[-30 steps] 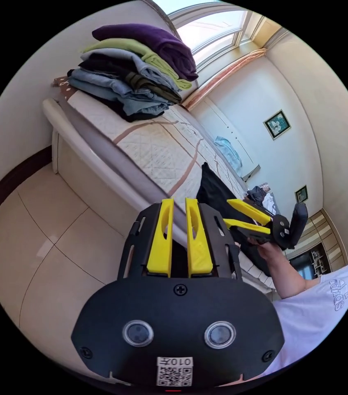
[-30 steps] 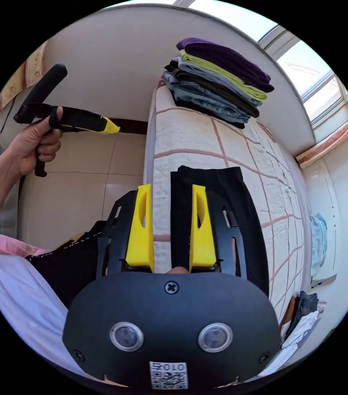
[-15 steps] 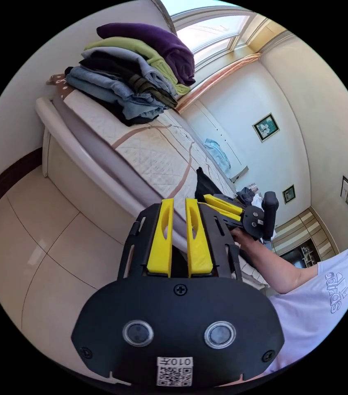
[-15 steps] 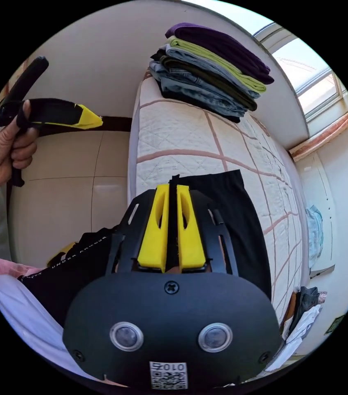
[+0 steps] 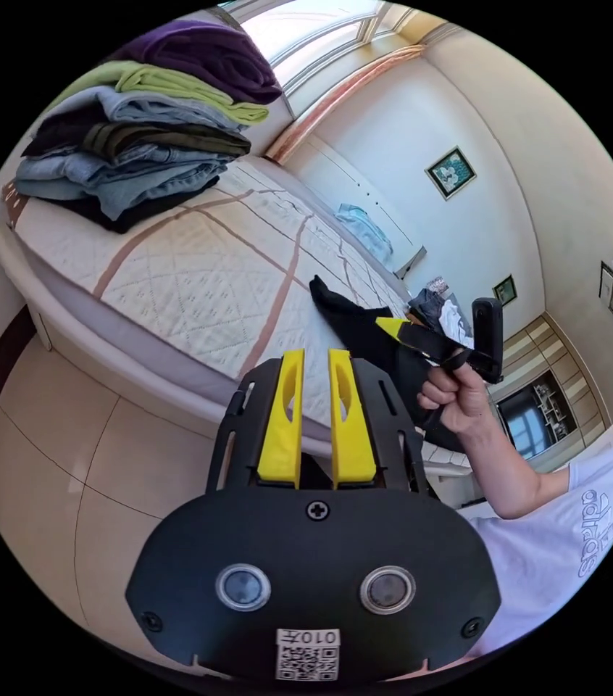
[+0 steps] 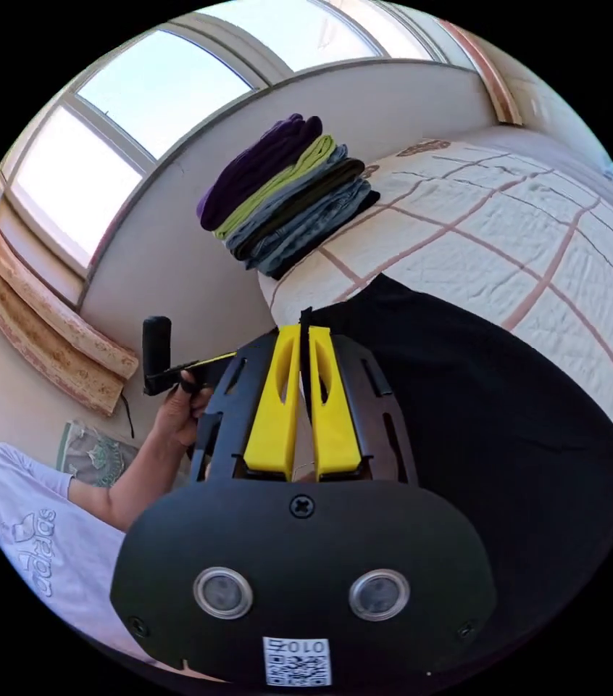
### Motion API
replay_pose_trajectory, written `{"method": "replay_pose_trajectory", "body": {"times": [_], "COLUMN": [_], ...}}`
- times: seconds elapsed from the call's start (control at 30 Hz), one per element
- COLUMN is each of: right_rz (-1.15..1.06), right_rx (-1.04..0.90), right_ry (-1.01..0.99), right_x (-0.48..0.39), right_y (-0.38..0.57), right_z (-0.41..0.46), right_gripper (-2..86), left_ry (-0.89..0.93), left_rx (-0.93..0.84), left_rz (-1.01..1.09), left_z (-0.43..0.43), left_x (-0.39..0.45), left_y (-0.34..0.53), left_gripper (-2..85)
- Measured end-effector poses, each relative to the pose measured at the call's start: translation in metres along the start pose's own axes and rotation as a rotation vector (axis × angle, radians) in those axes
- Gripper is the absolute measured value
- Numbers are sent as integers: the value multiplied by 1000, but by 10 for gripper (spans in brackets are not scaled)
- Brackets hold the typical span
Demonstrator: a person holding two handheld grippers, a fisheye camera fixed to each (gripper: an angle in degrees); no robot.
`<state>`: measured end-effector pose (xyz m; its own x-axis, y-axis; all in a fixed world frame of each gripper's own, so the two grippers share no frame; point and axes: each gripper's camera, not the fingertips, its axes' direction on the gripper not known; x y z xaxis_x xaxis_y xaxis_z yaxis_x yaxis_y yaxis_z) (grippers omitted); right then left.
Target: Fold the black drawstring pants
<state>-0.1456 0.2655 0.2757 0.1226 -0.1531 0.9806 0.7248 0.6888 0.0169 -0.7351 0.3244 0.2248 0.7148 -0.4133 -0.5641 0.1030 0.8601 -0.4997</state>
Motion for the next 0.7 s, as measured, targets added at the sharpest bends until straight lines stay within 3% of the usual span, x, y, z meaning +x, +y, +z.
{"method": "replay_pose_trajectory", "body": {"times": [0.2,0.37,0.47,0.53,0.7], "right_rz": [148,415,636,749,798], "right_rx": [294,646,805,781,804], "right_ry": [-149,-75,-26,-2,-7], "right_x": [77,150,205,233,259], "right_y": [104,311,427,472,544], "right_z": [-166,-311,-345,-345,-343], "right_gripper": [42,41,39,39,38], "left_ry": [3,14,48,79,88], "left_rx": [-59,-94,-122,-180,-313], "left_rz": [79,157,189,238,511], "left_z": [39,78,110,148,230], "left_x": [58,118,159,200,309], "left_y": [-13,-22,-27,-31,-36], "left_gripper": [56,57,59,61,71]}}
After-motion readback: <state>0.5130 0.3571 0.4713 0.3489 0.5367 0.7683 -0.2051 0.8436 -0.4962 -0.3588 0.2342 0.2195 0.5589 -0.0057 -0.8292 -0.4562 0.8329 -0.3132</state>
